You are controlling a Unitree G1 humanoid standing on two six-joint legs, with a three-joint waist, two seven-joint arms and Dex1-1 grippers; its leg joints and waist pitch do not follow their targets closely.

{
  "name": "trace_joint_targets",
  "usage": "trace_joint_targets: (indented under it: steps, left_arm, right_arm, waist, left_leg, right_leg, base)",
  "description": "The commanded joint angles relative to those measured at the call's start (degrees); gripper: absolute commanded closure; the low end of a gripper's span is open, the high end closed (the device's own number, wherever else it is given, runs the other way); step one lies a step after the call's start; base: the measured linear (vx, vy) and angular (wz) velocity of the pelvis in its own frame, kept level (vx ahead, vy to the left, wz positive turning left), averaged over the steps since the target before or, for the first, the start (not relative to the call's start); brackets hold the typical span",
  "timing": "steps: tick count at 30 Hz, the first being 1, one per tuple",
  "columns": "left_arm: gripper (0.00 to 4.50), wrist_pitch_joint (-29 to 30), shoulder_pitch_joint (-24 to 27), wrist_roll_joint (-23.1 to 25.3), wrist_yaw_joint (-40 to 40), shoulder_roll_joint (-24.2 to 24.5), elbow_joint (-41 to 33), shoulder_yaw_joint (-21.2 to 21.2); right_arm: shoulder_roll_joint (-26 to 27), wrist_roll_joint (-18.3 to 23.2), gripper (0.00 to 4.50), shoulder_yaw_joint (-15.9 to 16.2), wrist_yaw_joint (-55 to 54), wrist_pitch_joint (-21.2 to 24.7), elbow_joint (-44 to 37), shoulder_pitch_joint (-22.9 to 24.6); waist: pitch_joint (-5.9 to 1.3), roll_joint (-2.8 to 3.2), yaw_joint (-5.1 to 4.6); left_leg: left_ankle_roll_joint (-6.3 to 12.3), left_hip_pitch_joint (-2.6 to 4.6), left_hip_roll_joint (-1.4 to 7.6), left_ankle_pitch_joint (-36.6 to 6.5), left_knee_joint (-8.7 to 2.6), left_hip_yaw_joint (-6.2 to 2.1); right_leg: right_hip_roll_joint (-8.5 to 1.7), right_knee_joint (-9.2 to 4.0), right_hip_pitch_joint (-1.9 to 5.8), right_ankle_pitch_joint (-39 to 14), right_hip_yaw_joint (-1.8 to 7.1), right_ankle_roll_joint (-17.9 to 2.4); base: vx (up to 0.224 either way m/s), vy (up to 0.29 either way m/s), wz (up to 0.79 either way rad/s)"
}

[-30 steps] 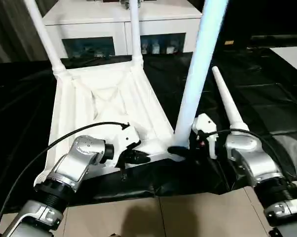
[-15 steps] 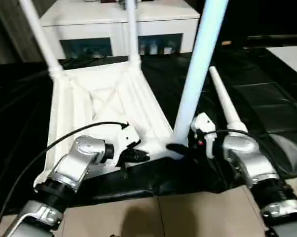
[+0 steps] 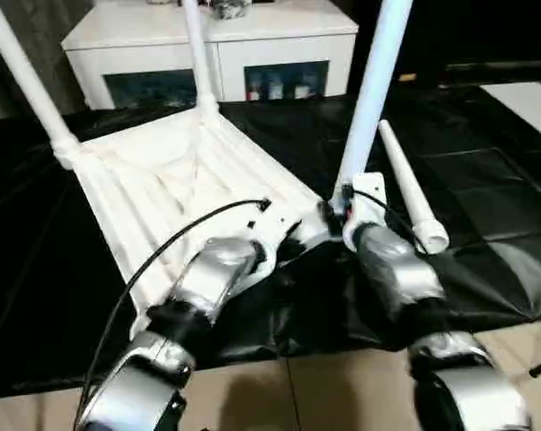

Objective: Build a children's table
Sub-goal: Rotate leg to tighten

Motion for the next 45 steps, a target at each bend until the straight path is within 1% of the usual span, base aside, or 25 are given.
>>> trace_joint_targets:
  steps: [1, 2, 5, 6, 7, 9, 10, 11, 13, 14, 15, 16, 17, 18, 21, 22, 23, 25, 27, 31, 33, 38, 40, 43, 45]
  left_arm:
    - [4.5, -2.9, -1.3, 1.1, 5.7, 1.6, 0.7, 3.5]
    - [4.5, -3.0, -1.0, 1.0, 4.9, 2.0, 0.3, 3.3]
    - [4.5, -3.7, 0.7, 0.4, 0.3, 4.2, -2.3, 2.2]
    - [4.5, -3.6, 1.2, 0.2, -0.9, 4.7, -3.0, 2.0]
    - [4.5, -4.1, 1.8, -0.2, -2.8, 5.4, -4.1, 1.6]
    - [4.5, -5.1, 3.1, -0.3, -6.3, 7.1, -6.0, 0.4]
    - [4.5, -6.8, 3.8, 0.1, -8.8, 8.4, -7.0, -0.9]
    - [4.5, -7.9, 4.6, -0.2, -11.1, 9.1, -8.1, -1.5]
    - [4.5, -7.8, 6.2, -2.1, -15.4, 10.4, -11.0, -1.7]
    - [4.5, -8.0, 7.2, -3.5, -18.3, 11.2, -12.9, -1.9]
    - [4.5, -8.0, 7.2, -3.5, -18.3, 11.2, -12.9, -1.9]
    - [4.5, -7.2, 8.3, -4.9, -21.5, 12.9, -15.4, -2.2]
    - [4.5, -6.8, 8.6, -5.3, -22.5, 13.6, -16.1, -2.2]
    - [4.5, -6.5, 8.9, -5.7, -23.5, 14.5, -16.7, -2.3]
    - [4.5, -7.1, 9.1, -6.0, -24.8, 15.5, -16.7, -2.1]
    - [4.5, -7.1, 9.1, -6.1, -25.0, 15.6, -16.7, -2.0]
    - [4.5, -7.2, 9.3, -6.1, -25.9, 16.0, -16.9, -2.0]
    - [4.5, -7.1, 9.5, -6.1, -26.8, 16.3, -17.3, -1.9]
    - [4.5, -6.9, 9.6, -6.2, -27.3, 16.5, -17.7, -1.9]
    - [4.5, -6.5, 9.7, -6.6, -28.7, 17.2, -18.5, -2.0]
    - [4.5, -6.5, 9.7, -6.6, -28.8, 17.2, -18.4, -2.0]
    - [4.5, -6.6, 9.4, -6.0, -29.1, 17.0, -18.0, -1.7]
    - [4.5, -6.6, 9.4, -6.0, -29.0, 17.0, -17.9, -1.7]
    - [4.5, -6.7, 9.3, -5.9, -29.1, 17.1, -17.8, -1.6]
    - [4.5, -6.7, 9.3, -5.9, -29.2, 17.1, -17.6, -1.6]
  right_arm:
    - [3.1, 2.4, 1.83, 0.1, 3.1, -0.7, 2.0, 1.5]
    - [3.0, 2.1, 1.48, 0.5, 4.1, -1.7, 1.4, 1.5]
    - [1.0, 1.9, 1.48, 1.3, 7.7, -3.2, -0.9, 1.7]
    - [0.5, 2.1, 1.23, 1.4, 8.8, -3.3, -1.4, 1.7]
    - [-0.2, 2.2, 1.05, 1.7, 10.1, -3.4, -2.0, 1.9]
    - [-1.9, 1.6, 1.02, 2.9, 13.0, -4.5, -3.5, 2.3]
    - [-3.1, 1.0, 1.02, 3.9, 14.8, -5.1, -4.3, 2.6]
    - [-4.1, 0.1, 1.02, 4.9, 16.4, -5.8, -4.7, 2.9]
    - [-6.3, -0.5, 1.02, 6.9, 21.5, -6.6, -6.5, 4.0]
    - [-7.7, -0.2, 1.02, 8.0, 25.6, -6.8, -8.2, 4.9]
    - [-7.7, -0.2, 1.02, 8.0, 25.6, -6.8, -8.2, 4.9]
    - [-10.8, 1.4, 1.02, 10.0, 34.8, -6.9, -12.4, 7.1]
    - [-12.6, 2.2, 1.02, 11.1, 39.4, -7.0, -14.5, 8.3]
    - [-15.0, 3.2, 1.02, 12.1, 45.3, -6.8, -17.1, 9.7]
    - [-17.3, 4.5, 1.02, 12.9, 50.0, -6.4, -18.5, 10.6]
    - [-17.6, 4.6, 1.02, 13.0, 50.5, -6.3, -18.6, 10.6]
    - [-18.6, 4.7, 1.02, 13.6, 52.3, -6.5, -18.8, 10.9]
    - [-19.6, 4.4, 1.02, 14.3, 54.4, -6.6, -19.0, 11.2]
    - [-19.9, 3.6, 1.02, 14.5, 54.5, -7.6, -18.4, 11.1]
    - [-20.6, 2.0, 1.02, 15.0, 55.0, -8.7, -16.7, 10.6]
    - [-20.7, 1.6, 1.02, 15.1, 55.0, -9.0, -16.3, 10.5]
    - [-21.3, 0.1, 1.02, 15.8, 54.3, -10.6, -14.6, 10.2]
    - [-21.2, 0.2, 1.28, 15.4, 53.9, -10.5, -14.3, 10.1]
    - [-21.1, 0.0, 1.39, 15.1, 54.0, -10.7, -13.6, 9.9]
    - [-21.1, -0.1, 1.69, 15.0, 54.2, -10.8, -13.4, 10.0]
  waist:
    - [-3.97, -0.62, -0.06]
    - [-3.91, -0.58, -0.07]
    - [-3.99, -0.74, -0.03]
    - [-4.0, -0.73, -0.19]
    - [-4.04, -0.73, -0.22]
    - [-4.12, -0.68, -0.43]
    - [-4.23, -0.54, -0.45]
    - [-4.39, -0.6, -0.57]
    - [-4.53, -0.47, -0.45]
    - [-4.46, -0.43, -0.24]
    - [-4.47, -0.42, -0.08]
    - [-4.38, -0.4, 0.03]
    - [-4.39, -0.47, 0.36]
    - [-4.31, -0.46, 0.64]
    - [-4.11, -0.45, 1.13]
    - [-3.97, -0.52, 1.16]
    - [-3.98, -0.52, 1.18]
    - [-3.97, -0.46, 1.34]
    - [-4.07, -0.51, 1.41]
    - [-4.32, -0.47, 1.43]
    - [-4.38, -0.5, 1.47]
    - [-4.28, -0.44, 1.51]
    - [-4.32, -0.38, 1.53]
    - [-4.39, -0.41, 1.54]
    - [-4.41, -0.46, 1.51]
  left_leg:
    - [1.66, 0.46, 1.21, -11.7, -4.27, -0.22]
    - [1.6, 0.44, 1.24, -12.4, -4.35, -0.27]
    - [2.0, 0.31, 1.29, -12.1, -4.36, -0.33]
    - [2.38, 0.06, 1.33, -11.2, -4.38, -0.39]
    - [2.57, 0.11, 1.32, -10.8, -4.31, -0.37]
    - [3.4, -0.16, 1.4, -9.2, -4.14, -0.41]
    - [3.61, -0.02, 1.47, -8.5, -4.03, -0.41]
    - [3.85, 0.0, 1.48, -7.2, -3.84, -0.34]
    - [4.42, -0.05, 1.55, -5.7, -3.57, -0.25]
    - [5.38, -0.09, 1.59, -4.7, -3.44, -0.16]
    - [5.69, -0.05, 1.66, -4.6, -3.36, -0.12]
    - [6.03, 0.01, 1.6, -5.1, -3.38, 0.0]
    - [6.47, 0.2, 1.87, -5.9, -3.4, -0.04]
    - [6.55, 0.14, 1.91, -6.2, -3.42, -0.02]
    - [6.06, 0.17, 1.95, -7.7, -3.54, -0.01]
    - [5.09, 0.22, 1.97, -9.5, -3.73, -0.06]
    - [4.82, 0.22, 1.9, -9.8, -3.7, -0.09]
    - [3.96, 0.33, 1.96, -10.1, -3.74, -0.09]
    - [3.89, 0.33, 1.98, -9.5, -3.71, -0.12]
    - [4.44, 0.18, 1.83, -7.0, -3.45, -0.13]
    - [5.19, 0.1, 1.77, -5.9, -3.3, -0.1]
    - [4.86, 0.17, 1.81, -7.5, -3.38, -0.11]
    - [4.72, 0.2, 1.82, -7.4, -3.38, -0.14]
    - [4.9, 0.21, 1.82, -7.0, -3.32, -0.15]
    - [5.18, 0.15, 1.78, -6.8, -3.24, -0.12]
  right_leg:
    - [-2.08, -4.22, 2.86, -10.1, 1.75, -12.4]
    - [-2.08, -4.26, 2.9, -11.3, 1.79, -11.9]
    - [-2.14, -4.15, 2.99, -11.0, 1.79, -11.8]
    - [-2.17, -3.95, 3.19, -9.8, 1.78, -12.0]
    - [-2.16, -3.93, 3.15, -9.3, 1.77, -12.1]
    - [-2.17, -3.6, 3.28, -7.0, 1.76, -12.8]
    - [-2.14, -3.51, 3.21, -6.2, 1.78, -13.1]
    - [-2.06, -3.24, 3.15, -4.5, 1.82, -13.9]
    - [-1.94, -2.84, 3.1, -1.9, 1.85, -14.6]
    - [-1.86, -2.65, 3.06, 0.1, 1.85, -15.3]
    - [-1.86, -2.57, 3.0, 0.6, 1.88, -15.5]
    - [-1.82, -2.63, 2.84, 0.4, 1.95, -15.9]
    - [-1.72, -2.61, 2.88, 0.5, 1.95, -15.7]
    - [-1.75, -2.59, 2.92, 0.2, 1.98, -15.8]
    - [-1.69, -2.79, 2.79, -2.1, 2.0, -15.5]
    - [-1.82, -3.06, 2.73, -5.2, 2.05, -15.2]
    - [-1.86, -3.15, 2.75, -6.0, 2.06, -15.0]
    - [-1.89, -3.31, 2.66, -7.3, 2.16, -14.6]
    - [-1.93, -3.15, 2.68, -6.5, 2.18, -14.7]
    - [-1.77, -2.74, 2.75, -3.1, 2.08, -15.3]
    - [-1.76, -2.58, 2.82, -1.6, 2.05, -15.8]
    - [-1.77, -2.81, 2.82, -3.5, 2.03, -15.8]
    - [-1.74, -2.75, 2.83, -3.3, 2.01, -15.8]
    - [-1.71, -2.63, 2.85, -2.4, 1.99, -15.9]
    - [-1.71, -2.58, 2.9, -2.0, 1.98, -16.2]
  base:
    - [0.0, 0.0, 0.0]
    - [0.0, 0.0, 0.0]
    - [0.0, 0.0, 0.0]
    - [0.0, 0.0, 0.0]
    - [0.0, 0.0, 0.0]
    - [0.0, 0.0, 0.0]
    - [0.0, 0.0, 0.0]
    - [0.0, 0.0, 0.0]
    - [0.0, 0.0, 0.0]
    - [0.0, 0.0, 0.0]
    - [0.0, 0.0, 0.0]
    - [0.0, 0.0, 0.0]
    - [0.0, 0.0, 0.0]
    - [0.0, 0.0, 0.0]
    - [0.0, 0.0, 0.0]
    - [0.0, 0.0, 0.0]
    - [0.0, 0.0, 0.0]
    - [0.0, 0.0, 0.0]
    - [0.0, 0.0, 0.0]
    - [0.0, 0.0, 0.0]
    - [0.0, 0.0, 0.0]
    - [0.0, 0.0, 0.0]
    - [0.0, 0.0, 0.0]
    - [0.0, 0.0, 0.0]
    - [0.0, 0.0, 0.0]
